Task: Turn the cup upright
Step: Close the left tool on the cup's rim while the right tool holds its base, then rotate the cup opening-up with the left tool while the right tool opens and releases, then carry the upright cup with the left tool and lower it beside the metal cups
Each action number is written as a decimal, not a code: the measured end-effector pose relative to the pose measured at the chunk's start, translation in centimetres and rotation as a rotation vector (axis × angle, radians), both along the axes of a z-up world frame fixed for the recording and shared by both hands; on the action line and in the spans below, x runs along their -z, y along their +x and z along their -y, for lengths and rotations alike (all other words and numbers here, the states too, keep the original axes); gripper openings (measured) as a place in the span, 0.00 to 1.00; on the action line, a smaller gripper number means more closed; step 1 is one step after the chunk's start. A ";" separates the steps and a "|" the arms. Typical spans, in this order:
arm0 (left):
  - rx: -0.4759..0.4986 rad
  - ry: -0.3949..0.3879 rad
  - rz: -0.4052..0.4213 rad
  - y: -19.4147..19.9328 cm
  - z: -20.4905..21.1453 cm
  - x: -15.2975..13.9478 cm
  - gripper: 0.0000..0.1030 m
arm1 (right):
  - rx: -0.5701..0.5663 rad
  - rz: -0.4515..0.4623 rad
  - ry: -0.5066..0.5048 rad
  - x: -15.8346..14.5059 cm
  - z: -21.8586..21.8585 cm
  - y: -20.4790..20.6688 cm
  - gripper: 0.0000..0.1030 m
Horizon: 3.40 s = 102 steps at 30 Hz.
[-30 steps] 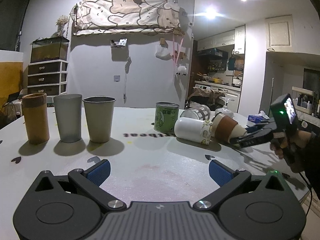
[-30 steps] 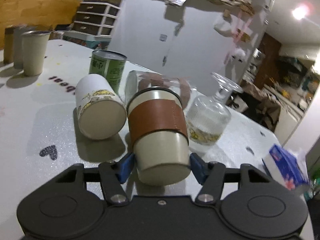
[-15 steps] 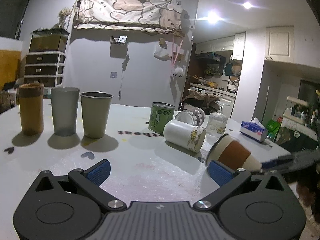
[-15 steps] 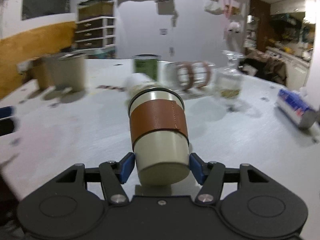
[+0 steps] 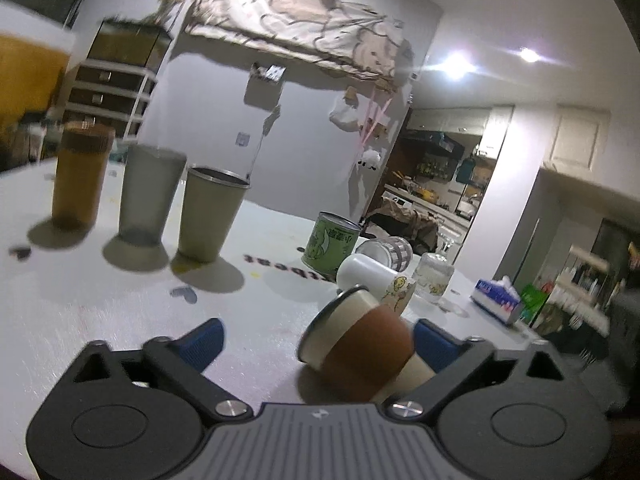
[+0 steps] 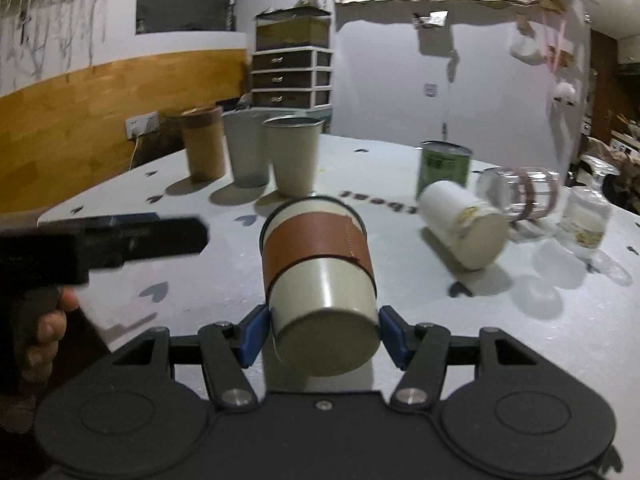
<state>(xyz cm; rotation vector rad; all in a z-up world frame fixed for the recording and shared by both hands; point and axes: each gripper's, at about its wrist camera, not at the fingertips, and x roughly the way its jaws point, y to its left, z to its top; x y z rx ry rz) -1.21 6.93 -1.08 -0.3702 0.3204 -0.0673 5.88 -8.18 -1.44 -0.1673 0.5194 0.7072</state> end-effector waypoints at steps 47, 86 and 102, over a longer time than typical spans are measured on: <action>0.165 -0.272 -0.048 6.0 0.5 0.4 0.93 | -0.063 0.051 0.031 1.6 -0.5 -2.8 0.57; -0.015 0.349 0.091 13.7 1.9 -4.9 0.76 | 0.066 0.152 0.117 1.6 -0.1 -3.5 0.63; -0.125 0.355 -0.004 23.0 2.0 -2.8 0.76 | 0.122 0.153 0.155 1.5 1.4 -3.1 0.63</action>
